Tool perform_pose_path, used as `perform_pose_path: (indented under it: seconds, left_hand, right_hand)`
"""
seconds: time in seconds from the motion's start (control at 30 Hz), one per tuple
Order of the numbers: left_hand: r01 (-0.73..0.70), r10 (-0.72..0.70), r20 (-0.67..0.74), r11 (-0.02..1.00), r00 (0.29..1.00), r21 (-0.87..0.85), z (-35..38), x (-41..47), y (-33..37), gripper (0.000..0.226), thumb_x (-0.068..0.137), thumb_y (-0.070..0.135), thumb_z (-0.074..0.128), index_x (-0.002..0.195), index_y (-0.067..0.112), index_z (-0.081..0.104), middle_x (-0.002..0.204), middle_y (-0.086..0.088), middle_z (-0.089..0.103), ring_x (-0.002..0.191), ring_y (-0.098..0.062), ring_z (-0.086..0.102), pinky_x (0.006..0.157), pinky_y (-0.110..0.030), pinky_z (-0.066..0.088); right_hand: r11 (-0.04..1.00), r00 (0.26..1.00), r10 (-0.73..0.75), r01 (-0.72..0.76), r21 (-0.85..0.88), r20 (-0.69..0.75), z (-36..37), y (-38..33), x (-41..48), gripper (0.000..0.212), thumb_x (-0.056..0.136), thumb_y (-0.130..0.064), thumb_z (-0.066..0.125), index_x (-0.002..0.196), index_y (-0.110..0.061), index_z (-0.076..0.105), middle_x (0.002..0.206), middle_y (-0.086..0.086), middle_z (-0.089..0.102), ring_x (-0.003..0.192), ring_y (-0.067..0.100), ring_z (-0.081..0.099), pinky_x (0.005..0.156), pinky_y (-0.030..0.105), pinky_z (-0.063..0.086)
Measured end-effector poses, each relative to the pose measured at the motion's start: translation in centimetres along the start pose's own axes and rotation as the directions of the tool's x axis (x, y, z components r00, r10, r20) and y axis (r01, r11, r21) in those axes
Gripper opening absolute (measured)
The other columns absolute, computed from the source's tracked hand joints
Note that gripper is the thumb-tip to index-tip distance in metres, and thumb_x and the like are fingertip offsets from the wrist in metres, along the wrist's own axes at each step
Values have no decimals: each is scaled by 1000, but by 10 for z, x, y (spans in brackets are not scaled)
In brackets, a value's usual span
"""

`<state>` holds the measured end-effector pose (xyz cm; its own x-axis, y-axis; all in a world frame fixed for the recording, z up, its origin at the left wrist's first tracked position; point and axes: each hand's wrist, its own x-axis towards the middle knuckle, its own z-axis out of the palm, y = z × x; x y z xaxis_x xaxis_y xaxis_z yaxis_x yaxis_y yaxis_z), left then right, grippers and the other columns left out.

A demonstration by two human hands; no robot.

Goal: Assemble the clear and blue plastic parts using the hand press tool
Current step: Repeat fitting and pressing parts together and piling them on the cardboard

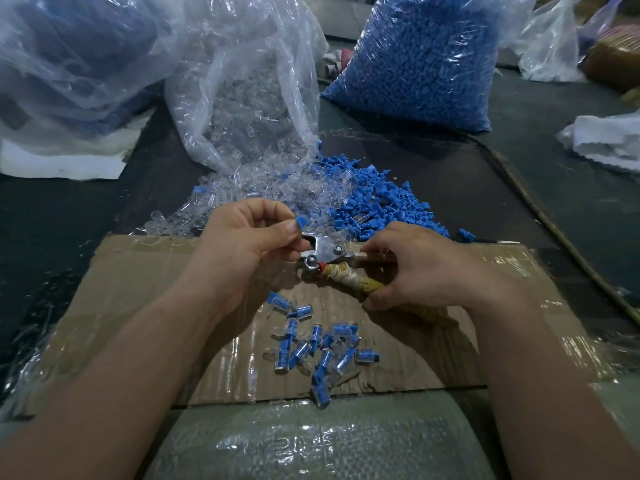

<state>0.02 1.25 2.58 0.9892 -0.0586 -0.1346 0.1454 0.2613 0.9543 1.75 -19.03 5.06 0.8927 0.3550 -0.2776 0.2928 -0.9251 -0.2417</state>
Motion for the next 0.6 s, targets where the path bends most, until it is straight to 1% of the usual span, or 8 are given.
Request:
perform_pose_path:
  seconds: [0.07, 0.17, 0.23, 0.3, 0.4, 0.5, 0.6]
  left_hand:
    - [-2, 2, 4, 1000, 1000, 16, 0, 0, 0, 8, 68, 2, 59, 75, 4, 58, 58, -4, 66, 57, -16, 65, 47, -22, 53]
    - [-8, 8, 8, 1000, 1000, 30, -1, 0, 1, 13, 63, 7, 59, 75, 5, 57, 58, -4, 66, 57, -16, 65, 46, -22, 53]
    - [-16, 16, 3, 999, 1000, 30, -1, 1, 0, 13, 63, 7, 59, 76, 5, 57, 58, -4, 66, 56, -15, 64, 47, -21, 53]
    - [-23, 23, -5, 1000, 1000, 19, -1, 1, 0, 8, 69, 3, 58, 77, 5, 57, 57, -3, 66, 56, -15, 65, 46, -21, 52]
    - [-33, 32, -16, 999, 999, -11, 0, 1, -1, 9, 69, 3, 58, 77, 5, 56, 57, -4, 66, 55, -14, 65, 46, -21, 53]
    - [-53, 52, -24, 998, 998, -33, -1, 2, -2, 11, 66, 6, 58, 77, 6, 56, 56, -3, 66, 55, -13, 64, 49, -21, 54]
    - [-90, 88, -49, 996, 995, -26, -2, 3, -4, 10, 68, 5, 59, 77, 7, 57, 58, -2, 66, 59, -13, 65, 52, -20, 54]
  right_hand:
    - [1000, 999, 1, -2, -20, -37, 0, -1, 1, 46, 66, -43, 70, 108, -30, 56, 90, -16, 44, 85, 6, 44, 70, 26, 40]
    - [999, 997, 6, -10, -42, -82, 1, -4, 3, 25, 71, -38, 65, 92, -25, 64, 79, -11, 51, 74, 6, 47, 62, 25, 40]
    - [997, 992, 21, -30, -72, -123, 4, -6, 6, 12, 73, -29, 62, 85, -24, 64, 75, -7, 53, 71, 9, 49, 59, 27, 41]
    - [993, 985, 40, -58, -103, -169, 7, -8, 8, 10, 74, -20, 59, 84, -22, 61, 78, -4, 55, 74, 13, 51, 65, 32, 47]
    - [993, 979, 34, -55, -101, -200, 10, -6, 9, 11, 76, -17, 58, 86, -21, 56, 82, -5, 51, 78, 14, 49, 69, 35, 47]
    - [997, 972, -2, -16, -77, -236, 13, 0, 9, 12, 79, -20, 57, 89, -22, 51, 86, -6, 45, 81, 12, 43, 68, 31, 41]
    - [999, 941, -44, 36, -32, -335, 12, 2, 10, 17, 83, -26, 59, 91, -24, 44, 91, -6, 43, 80, 10, 39, 64, 26, 31]
